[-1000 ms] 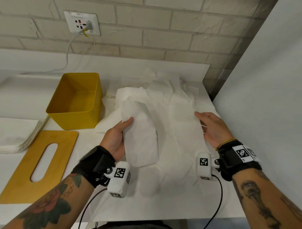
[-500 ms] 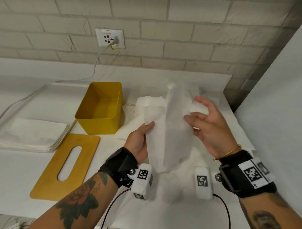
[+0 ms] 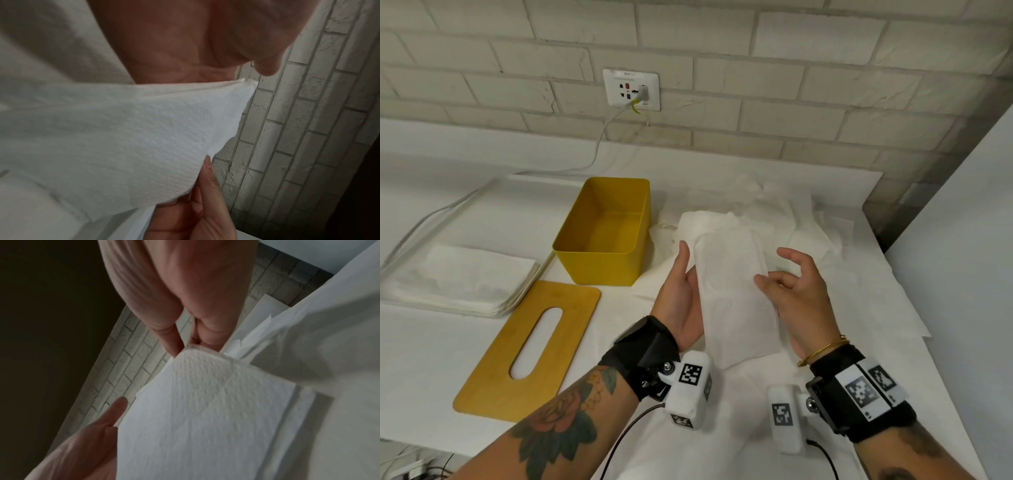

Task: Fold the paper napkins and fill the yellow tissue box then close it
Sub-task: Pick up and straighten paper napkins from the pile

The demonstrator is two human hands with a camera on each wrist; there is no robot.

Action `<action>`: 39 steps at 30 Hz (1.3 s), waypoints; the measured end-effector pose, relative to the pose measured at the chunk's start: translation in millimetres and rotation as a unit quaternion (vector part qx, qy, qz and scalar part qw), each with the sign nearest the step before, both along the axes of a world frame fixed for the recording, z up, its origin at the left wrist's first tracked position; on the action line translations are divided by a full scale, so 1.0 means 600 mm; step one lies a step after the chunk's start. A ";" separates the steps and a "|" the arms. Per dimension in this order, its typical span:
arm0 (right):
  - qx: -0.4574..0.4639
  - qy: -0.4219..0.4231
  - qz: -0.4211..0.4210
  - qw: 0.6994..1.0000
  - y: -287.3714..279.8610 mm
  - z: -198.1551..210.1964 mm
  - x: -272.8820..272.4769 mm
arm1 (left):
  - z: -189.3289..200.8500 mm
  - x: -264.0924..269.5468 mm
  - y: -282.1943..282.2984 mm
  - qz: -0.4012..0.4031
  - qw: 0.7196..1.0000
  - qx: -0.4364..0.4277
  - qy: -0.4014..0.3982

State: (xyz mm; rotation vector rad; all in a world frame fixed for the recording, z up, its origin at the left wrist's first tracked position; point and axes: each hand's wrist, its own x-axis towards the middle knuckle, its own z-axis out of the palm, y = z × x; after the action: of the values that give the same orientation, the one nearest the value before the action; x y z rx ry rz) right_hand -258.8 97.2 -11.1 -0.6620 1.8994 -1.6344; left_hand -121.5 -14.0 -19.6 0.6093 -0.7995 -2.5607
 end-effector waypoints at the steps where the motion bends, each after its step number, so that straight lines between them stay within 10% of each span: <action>1: 0.001 0.002 0.000 1.000 -0.001 0.001 0.002 | 0.002 0.001 0.000 0.002 1.000 -0.007 -0.005; 23: 0.009 -0.097 0.141 0.985 0.015 -0.015 -0.003 | 0.049 0.006 -0.059 0.095 0.975 -0.155 -0.124; 30: -0.019 -0.176 0.125 0.976 0.007 -0.020 0.009 | 0.020 0.020 -0.006 -0.025 0.986 -0.140 -0.088; 39: 0.117 -0.078 0.283 0.949 0.018 -0.052 0.041 | 0.021 0.027 -0.037 0.120 0.976 -0.136 -0.117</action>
State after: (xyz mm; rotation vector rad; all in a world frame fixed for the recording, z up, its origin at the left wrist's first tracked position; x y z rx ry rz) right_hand -234.1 107.7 -42.0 -0.8495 1.5623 -1.0478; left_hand -105.1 -36.1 -7.3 0.8707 -1.0622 -2.1400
